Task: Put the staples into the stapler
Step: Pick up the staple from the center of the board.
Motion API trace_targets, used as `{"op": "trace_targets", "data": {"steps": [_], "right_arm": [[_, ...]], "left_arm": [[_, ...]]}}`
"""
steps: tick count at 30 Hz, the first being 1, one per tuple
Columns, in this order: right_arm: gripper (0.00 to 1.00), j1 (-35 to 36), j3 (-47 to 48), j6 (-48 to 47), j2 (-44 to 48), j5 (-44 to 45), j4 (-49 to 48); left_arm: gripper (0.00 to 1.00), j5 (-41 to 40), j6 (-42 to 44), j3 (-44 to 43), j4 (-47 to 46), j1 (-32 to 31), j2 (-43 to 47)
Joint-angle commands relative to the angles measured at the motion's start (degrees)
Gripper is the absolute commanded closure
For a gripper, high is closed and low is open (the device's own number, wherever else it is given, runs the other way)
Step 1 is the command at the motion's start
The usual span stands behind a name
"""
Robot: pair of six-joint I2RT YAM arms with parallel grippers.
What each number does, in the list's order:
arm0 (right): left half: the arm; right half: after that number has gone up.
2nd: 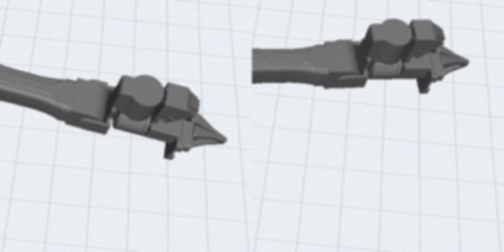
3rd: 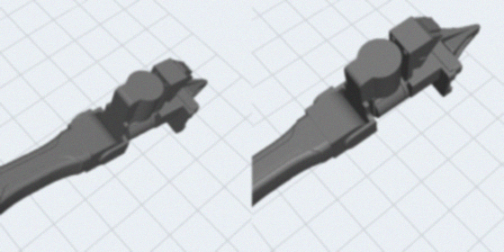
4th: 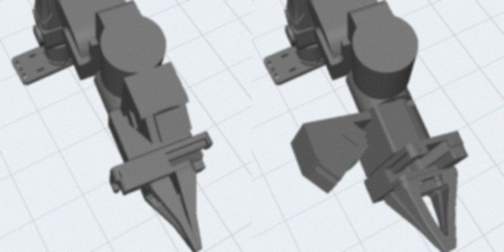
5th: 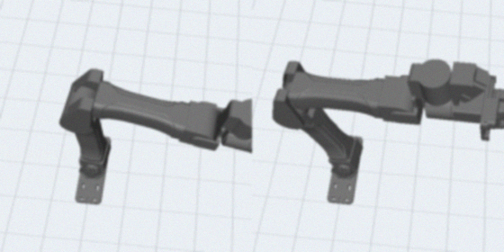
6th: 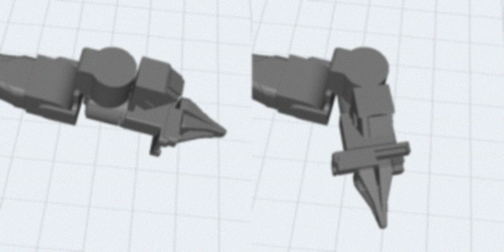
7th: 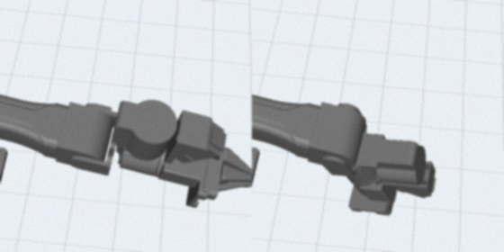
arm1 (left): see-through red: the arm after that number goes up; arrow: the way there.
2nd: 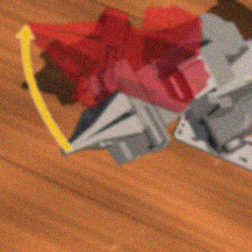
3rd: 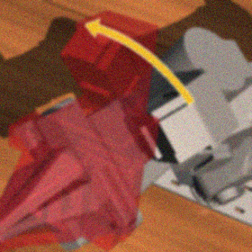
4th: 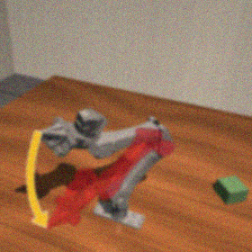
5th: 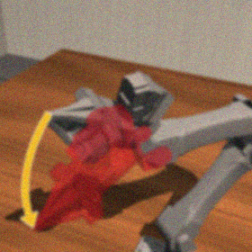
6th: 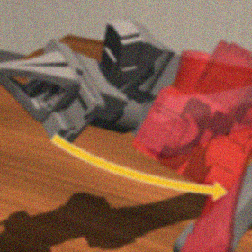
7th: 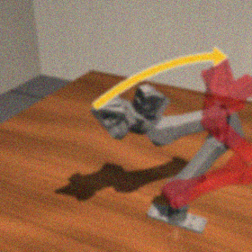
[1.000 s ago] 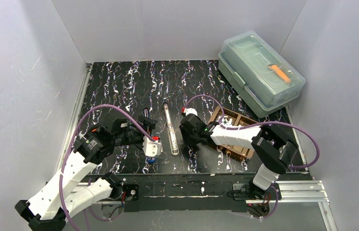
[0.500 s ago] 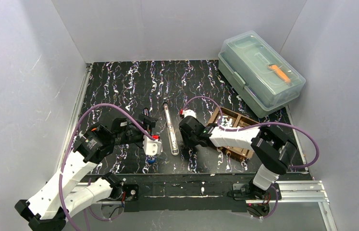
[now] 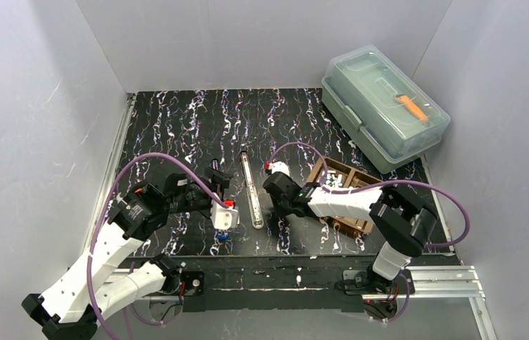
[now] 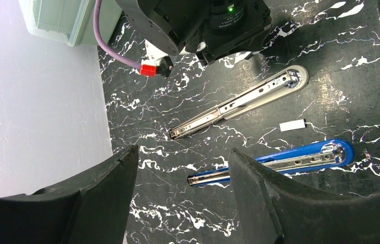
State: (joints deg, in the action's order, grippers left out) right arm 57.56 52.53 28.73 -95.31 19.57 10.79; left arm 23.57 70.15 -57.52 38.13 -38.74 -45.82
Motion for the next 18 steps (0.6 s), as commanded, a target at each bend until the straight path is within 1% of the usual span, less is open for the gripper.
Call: {"op": "trace_targets", "data": {"steps": [1, 3, 5, 9, 12, 16, 18], "right_arm": [[0.81, 0.2, 1.6, 1.3, 4.2, -0.1, 4.7], [0.81, -0.3, 3.0, 1.8, 6.8, -2.9, 5.9], [0.8, -1.3, 4.4, 2.7, 9.4, -7.4, 6.5], [0.8, -4.3, 5.7, 6.0, 15.0, -18.5, 5.2], [0.8, -7.0, 4.8, 9.0, 18.0, -30.3, 1.3], [0.8, -9.4, 2.1, 14.2, 20.8, -42.0, -6.6], [0.8, -10.2, 1.1, 17.0, 21.6, -46.3, -10.0]], "left_arm": [[0.32, 2.8, 2.6, -0.9, 0.1, 0.0, 0.2], [0.26, 3.4, 5.4, -0.1, -0.4, 0.0, 0.3], [0.23, 4.2, 9.7, 1.6, -2.0, 0.0, 1.0], [0.2, 6.3, 19.4, 6.5, -7.4, 0.0, 2.8], [0.19, 7.7, 24.5, 10.5, -13.5, 0.0, 3.7], [0.19, 10.2, 28.6, 13.9, -21.6, 0.0, 4.0], [0.19, 11.3, 29.8, 15.5, -25.1, 0.0, 3.9]]}}
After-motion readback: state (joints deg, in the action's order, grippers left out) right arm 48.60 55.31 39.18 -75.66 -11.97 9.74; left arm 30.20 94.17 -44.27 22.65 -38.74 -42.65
